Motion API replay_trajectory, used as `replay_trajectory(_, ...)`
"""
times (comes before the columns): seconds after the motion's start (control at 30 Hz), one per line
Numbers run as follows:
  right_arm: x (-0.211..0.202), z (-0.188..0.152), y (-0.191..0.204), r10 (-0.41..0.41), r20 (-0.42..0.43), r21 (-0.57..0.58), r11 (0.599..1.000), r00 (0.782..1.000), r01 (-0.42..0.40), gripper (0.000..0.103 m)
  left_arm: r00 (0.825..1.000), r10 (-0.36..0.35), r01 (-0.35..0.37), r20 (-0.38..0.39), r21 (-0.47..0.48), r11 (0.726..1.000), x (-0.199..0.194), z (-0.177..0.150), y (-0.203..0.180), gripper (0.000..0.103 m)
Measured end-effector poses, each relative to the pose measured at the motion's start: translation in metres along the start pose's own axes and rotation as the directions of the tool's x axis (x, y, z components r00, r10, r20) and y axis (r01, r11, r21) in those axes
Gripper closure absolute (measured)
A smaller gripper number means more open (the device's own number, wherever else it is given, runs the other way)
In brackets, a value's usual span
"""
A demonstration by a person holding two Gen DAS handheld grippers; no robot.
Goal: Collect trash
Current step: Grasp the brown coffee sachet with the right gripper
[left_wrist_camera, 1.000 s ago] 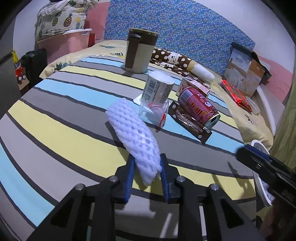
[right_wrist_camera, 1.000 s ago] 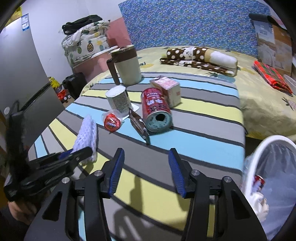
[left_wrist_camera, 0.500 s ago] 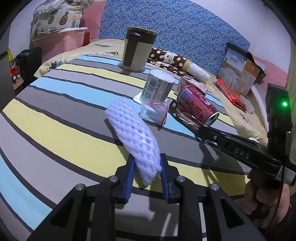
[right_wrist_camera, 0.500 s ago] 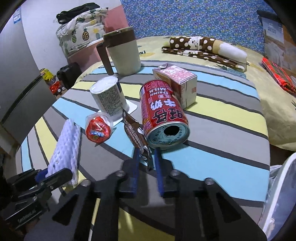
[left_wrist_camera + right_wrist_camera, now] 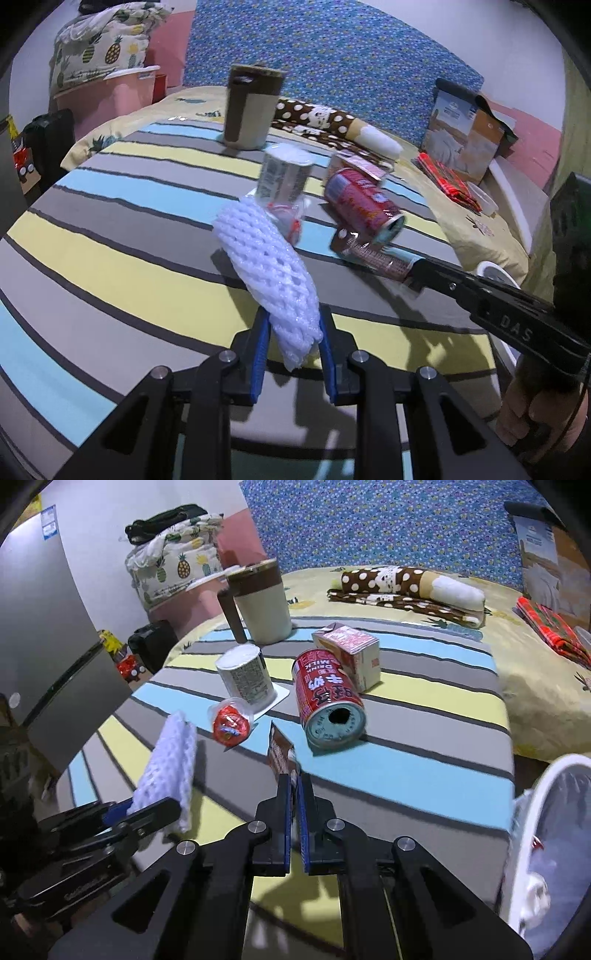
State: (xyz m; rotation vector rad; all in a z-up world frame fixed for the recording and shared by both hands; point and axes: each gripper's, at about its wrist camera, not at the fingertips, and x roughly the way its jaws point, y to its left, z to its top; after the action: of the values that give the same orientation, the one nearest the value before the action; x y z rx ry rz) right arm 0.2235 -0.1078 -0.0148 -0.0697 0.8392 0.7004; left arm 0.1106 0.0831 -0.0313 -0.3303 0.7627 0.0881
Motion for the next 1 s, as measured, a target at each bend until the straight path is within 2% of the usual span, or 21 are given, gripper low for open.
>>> replay_trajectory(0.23,-0.025,-0.007,-0.014,-0.018,0.038,0.040,0.999,0.999,0.017,0.097,0.999,-0.046,0.046,0.009,0.060,0.997,-0.015,-0.006,-0.030,0.077)
replay_trajectory(0.33,-0.017,-0.006,-0.016,0.016,0.022,0.039,0.999,1.000,-0.017,0.097,0.998,-0.053,0.052,0.015,0.071,0.996,-0.020,-0.007,-0.038,0.077)
replay_trajectory(0.4,-0.010,-0.005,-0.014,0.007,0.022,0.020,1.000,1.000,-0.008,0.091,0.998,-0.053,0.051,0.022,0.071,0.996,-0.024,-0.008,-0.041,0.077)
replay_trajectory(0.47,0.002,-0.003,-0.011,0.000,0.005,0.000,1.000,1.000,0.000,0.069,0.999,-0.046,0.045,0.028,0.064,0.997,-0.027,-0.008,-0.039,0.077)
replay_trajectory(0.5,0.003,-0.004,-0.012,-0.001,0.000,-0.006,1.000,1.000,0.001,0.067,0.999,-0.041,0.039,0.029,0.059,0.997,-0.027,-0.008,-0.037,0.077)
replay_trajectory(0.73,0.041,0.004,-0.003,-0.042,-0.062,-0.085,0.996,0.997,0.036,0.067,1.000,-0.008,0.007,0.030,0.028,1.000,-0.026,-0.006,-0.020,0.077)
replay_trajectory(0.93,0.053,0.006,0.001,-0.063,-0.108,-0.122,0.991,0.992,0.049,0.067,1.000,-0.010,0.010,0.018,0.017,1.000,-0.019,-0.007,-0.012,0.077)
replay_trajectory(1.0,0.051,0.005,0.001,-0.071,-0.109,-0.134,0.989,0.991,0.056,0.072,1.000,-0.015,0.014,0.012,0.015,1.000,-0.017,-0.008,-0.011,0.077)
